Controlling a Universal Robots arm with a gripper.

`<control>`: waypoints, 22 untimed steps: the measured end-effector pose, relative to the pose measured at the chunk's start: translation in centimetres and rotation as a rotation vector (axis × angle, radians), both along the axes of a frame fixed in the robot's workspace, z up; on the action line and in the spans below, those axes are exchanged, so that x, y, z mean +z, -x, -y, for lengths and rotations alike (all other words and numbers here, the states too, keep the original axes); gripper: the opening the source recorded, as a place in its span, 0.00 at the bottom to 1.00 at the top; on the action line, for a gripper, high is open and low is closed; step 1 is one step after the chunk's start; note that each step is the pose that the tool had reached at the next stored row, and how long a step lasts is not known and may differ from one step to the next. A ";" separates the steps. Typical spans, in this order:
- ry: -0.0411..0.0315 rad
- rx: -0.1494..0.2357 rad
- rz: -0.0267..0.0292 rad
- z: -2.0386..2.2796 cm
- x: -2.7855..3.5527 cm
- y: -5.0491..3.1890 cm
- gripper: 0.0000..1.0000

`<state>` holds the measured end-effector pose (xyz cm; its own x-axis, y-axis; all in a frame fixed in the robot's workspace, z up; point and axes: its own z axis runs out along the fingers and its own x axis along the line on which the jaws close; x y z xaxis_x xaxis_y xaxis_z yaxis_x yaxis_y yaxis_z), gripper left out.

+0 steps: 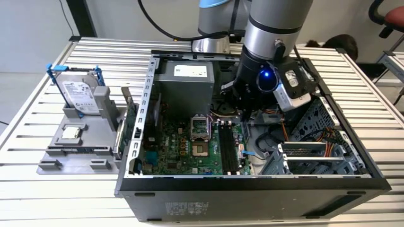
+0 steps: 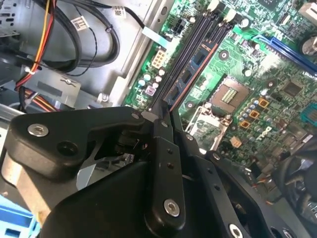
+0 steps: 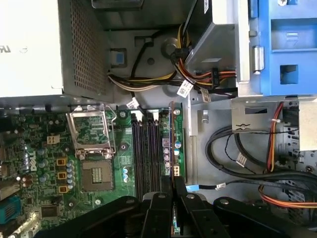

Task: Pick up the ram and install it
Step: 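Insert the ram into the slot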

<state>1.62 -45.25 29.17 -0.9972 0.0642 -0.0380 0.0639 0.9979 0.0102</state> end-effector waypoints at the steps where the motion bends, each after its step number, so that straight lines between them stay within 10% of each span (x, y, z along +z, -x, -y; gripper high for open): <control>1: -0.0002 0.007 -0.0003 0.05 -0.07 0.00 0.00; 9: -0.0005 0.022 -0.0019 0.89 -0.83 0.01 0.00; 22: 0.0012 0.024 -0.0020 1.10 -3.04 0.13 0.00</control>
<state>1.49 -46.36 26.14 -0.9985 0.0401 -0.0361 0.0398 0.9992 0.0089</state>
